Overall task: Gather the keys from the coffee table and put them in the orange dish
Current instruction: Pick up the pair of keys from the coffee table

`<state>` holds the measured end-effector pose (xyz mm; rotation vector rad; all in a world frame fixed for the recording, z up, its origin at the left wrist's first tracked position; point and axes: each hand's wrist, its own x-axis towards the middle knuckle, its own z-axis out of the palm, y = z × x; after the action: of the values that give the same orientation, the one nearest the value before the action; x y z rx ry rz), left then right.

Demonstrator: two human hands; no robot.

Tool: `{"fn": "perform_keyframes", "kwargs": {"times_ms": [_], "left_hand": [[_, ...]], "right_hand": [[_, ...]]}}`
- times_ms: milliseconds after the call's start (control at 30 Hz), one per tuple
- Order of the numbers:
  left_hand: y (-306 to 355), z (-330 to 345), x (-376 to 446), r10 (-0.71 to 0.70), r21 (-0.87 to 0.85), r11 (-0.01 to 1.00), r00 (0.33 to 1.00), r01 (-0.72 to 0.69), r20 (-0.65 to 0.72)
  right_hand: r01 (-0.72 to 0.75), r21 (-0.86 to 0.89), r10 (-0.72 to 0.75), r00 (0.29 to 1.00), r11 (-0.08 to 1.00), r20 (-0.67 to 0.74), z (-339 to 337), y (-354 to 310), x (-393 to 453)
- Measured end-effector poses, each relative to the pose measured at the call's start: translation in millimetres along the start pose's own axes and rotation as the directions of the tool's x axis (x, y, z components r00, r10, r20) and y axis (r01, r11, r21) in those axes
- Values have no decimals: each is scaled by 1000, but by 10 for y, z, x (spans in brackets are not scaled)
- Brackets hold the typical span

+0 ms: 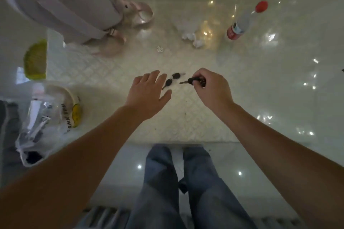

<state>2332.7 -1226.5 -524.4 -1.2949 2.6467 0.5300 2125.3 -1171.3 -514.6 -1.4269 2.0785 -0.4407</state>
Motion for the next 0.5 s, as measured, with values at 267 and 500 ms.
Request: {"fn": "perform_keyframes", "kwargs": {"times_ms": [267, 500], "left_hand": [[-209, 1040, 341, 0, 80, 997, 987, -13, 158], [-304, 1606, 618, -18, 151, 988, 974, -16, 225]], "right_hand": [[-37, 29, 35, 997, 999, 67, 969, 753, 282], [-56, 10, 54, 993, 998, 101, 1445, 1176, 300]]}}
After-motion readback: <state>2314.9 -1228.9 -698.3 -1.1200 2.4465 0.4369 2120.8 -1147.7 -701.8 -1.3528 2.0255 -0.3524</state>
